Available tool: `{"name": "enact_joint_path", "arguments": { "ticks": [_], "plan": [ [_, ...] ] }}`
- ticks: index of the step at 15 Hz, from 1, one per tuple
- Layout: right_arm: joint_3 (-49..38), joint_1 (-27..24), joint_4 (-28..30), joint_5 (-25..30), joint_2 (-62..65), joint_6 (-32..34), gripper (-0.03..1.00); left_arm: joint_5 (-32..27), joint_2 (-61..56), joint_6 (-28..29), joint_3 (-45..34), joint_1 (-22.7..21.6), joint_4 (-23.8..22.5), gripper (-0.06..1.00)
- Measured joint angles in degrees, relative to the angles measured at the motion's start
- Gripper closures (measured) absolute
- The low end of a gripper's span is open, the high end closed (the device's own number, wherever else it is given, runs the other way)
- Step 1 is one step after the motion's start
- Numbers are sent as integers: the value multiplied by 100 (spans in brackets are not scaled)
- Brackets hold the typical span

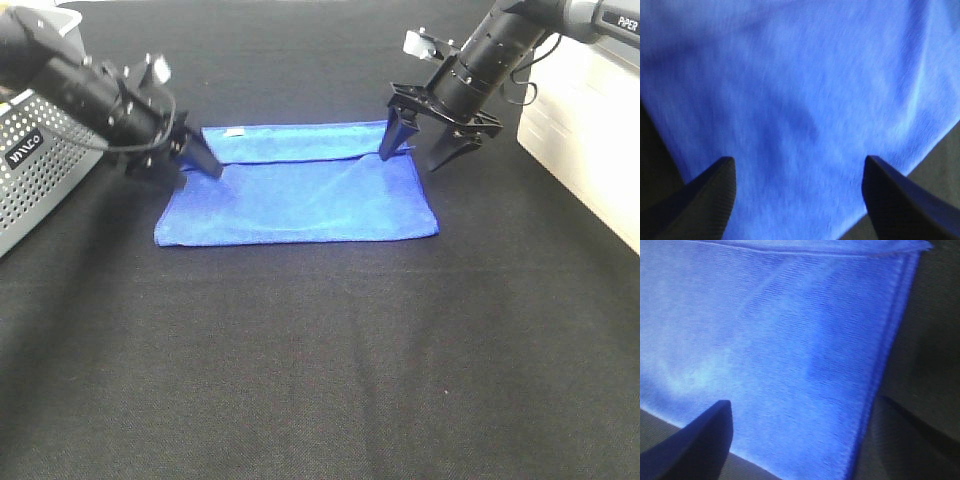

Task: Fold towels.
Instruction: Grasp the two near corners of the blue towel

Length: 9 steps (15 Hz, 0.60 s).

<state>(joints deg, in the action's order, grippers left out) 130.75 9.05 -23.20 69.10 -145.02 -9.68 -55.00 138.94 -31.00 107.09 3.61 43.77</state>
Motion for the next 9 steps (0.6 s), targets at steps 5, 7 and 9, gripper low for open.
{"name": "enact_joint_path", "arguments": {
  "ticks": [5,7,9],
  "plan": [
    [-1473,-6,189,-103,573,292,24,1587,-1524,367,-2303,0,103,27],
    [-2773,-34,-69,-957,1358,160,24,1536,-1593,384,-2567,-11,97,27],
    [-3449,-52,-223,-1536,1782,-74,24,1501,-1599,407,-2584,-11,97,27]
  ]
}}
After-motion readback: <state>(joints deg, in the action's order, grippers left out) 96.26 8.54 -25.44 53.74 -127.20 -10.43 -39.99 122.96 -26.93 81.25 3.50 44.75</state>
